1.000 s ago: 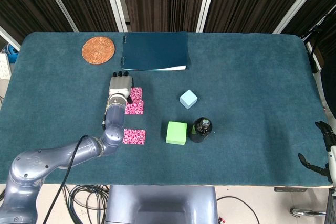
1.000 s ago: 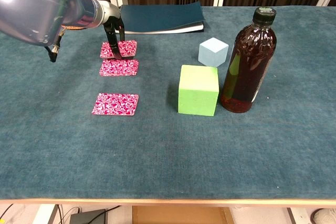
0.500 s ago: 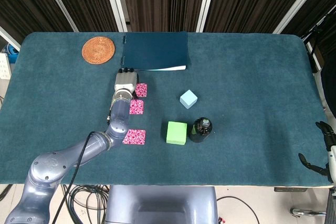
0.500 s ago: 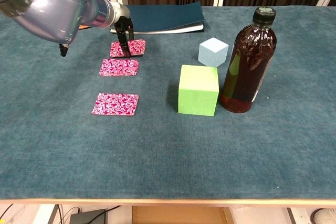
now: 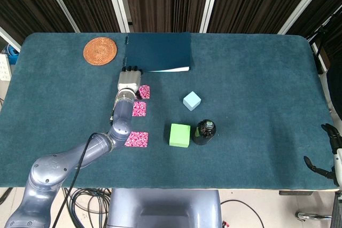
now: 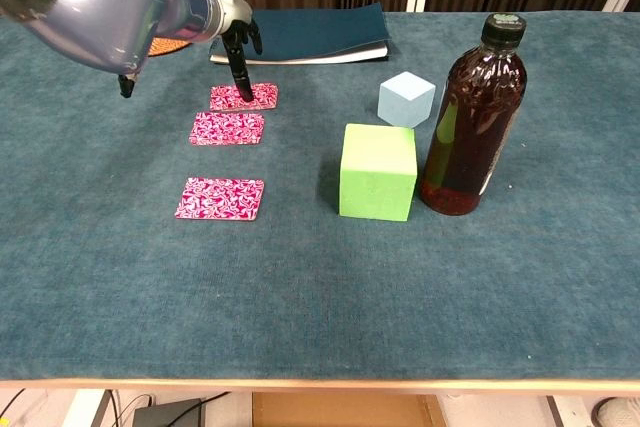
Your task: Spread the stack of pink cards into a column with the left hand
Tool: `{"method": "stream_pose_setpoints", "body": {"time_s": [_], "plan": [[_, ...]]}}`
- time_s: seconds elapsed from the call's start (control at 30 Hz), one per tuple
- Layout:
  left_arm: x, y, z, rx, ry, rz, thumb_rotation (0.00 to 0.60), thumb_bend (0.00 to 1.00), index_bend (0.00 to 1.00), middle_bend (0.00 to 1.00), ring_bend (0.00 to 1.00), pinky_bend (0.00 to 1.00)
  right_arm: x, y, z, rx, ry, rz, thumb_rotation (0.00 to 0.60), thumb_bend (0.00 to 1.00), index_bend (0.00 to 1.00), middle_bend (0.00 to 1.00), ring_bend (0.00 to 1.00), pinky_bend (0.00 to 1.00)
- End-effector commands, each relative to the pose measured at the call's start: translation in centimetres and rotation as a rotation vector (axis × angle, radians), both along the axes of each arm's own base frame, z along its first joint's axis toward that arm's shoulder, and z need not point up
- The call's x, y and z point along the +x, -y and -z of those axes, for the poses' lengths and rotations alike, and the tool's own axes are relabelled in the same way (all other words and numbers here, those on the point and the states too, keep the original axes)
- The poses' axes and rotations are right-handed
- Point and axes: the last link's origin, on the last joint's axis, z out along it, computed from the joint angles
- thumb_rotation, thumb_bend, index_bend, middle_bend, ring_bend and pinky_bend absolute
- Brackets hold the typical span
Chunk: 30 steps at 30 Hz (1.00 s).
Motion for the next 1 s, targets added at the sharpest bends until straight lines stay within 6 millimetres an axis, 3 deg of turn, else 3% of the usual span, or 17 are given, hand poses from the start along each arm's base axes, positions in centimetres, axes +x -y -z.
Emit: {"method": "stream_pose_setpoints", "body": {"time_s": [0.03,0.2,0.37,0.47,0.53,0.57,0.9,1.0], "plan": [[0.5,0.0,-1.4,0.016,0.032,0.034,0.600,0.13,0.24,0.13,0.01,0.00,0.0,0.0,0.0,0.001,0.001,0.000,0.600,0.27,0.10,0.07,0.14,0.19],[-0.2,1.0,-4.6,0.037,0.071,0.092,0.600,0.15,0.24,0.13,0.01,0.00,-0.1,-0.1,-0.1,-0.001,-0.001,-0.001,0.600,0.27,0.10,0.07,0.14,0.19],[-2.7,3.8,-9.3,0.038,0.161,0.174,0.600,0.16,0.24,0.13,0.01,0.00,-0.1,-0.2,-0.2,-0.008,-0.001,-0.002,0.600,0.27,0.10,0.07,0.14,0.19],[-5.7,6.7,-12.9,0.057,0.169,0.219,0.600,0.16,0.24,0.13,0.01,0.00,0.0,-0.2,-0.2,-0.008,-0.005,-0.004,0.600,0.27,0.10,0.07,0.14,0.19],[-9.2,10.5,-16.4,0.094,0.161,0.230,0.600,0.16,0.24,0.13,0.01,0.00,0.2,-0.3,-0.1,-0.009,-0.013,-0.009,0.600,0.27,0.10,0.07,0.14,0.19],[-10.0,12.1,-17.4,0.092,0.163,0.249,0.600,0.16,0.24,0.14,0.01,0.00,0.3,-0.3,-0.1,-0.011,-0.017,-0.008,0.600,0.27,0.10,0.07,0.14,0.19],[-16.9,22.4,-22.5,0.176,0.190,0.335,0.600,0.16,0.24,0.14,0.01,0.00,0.3,-0.3,-0.2,-0.030,-0.021,-0.005,0.600,0.27,0.10,0.07,0.14,0.19],[-17.9,23.9,-23.2,0.208,0.196,0.356,0.600,0.16,0.24,0.14,0.01,0.00,0.3,-0.2,-0.2,-0.030,-0.021,-0.006,0.600,0.27,0.10,0.07,0.14,0.19]]}}
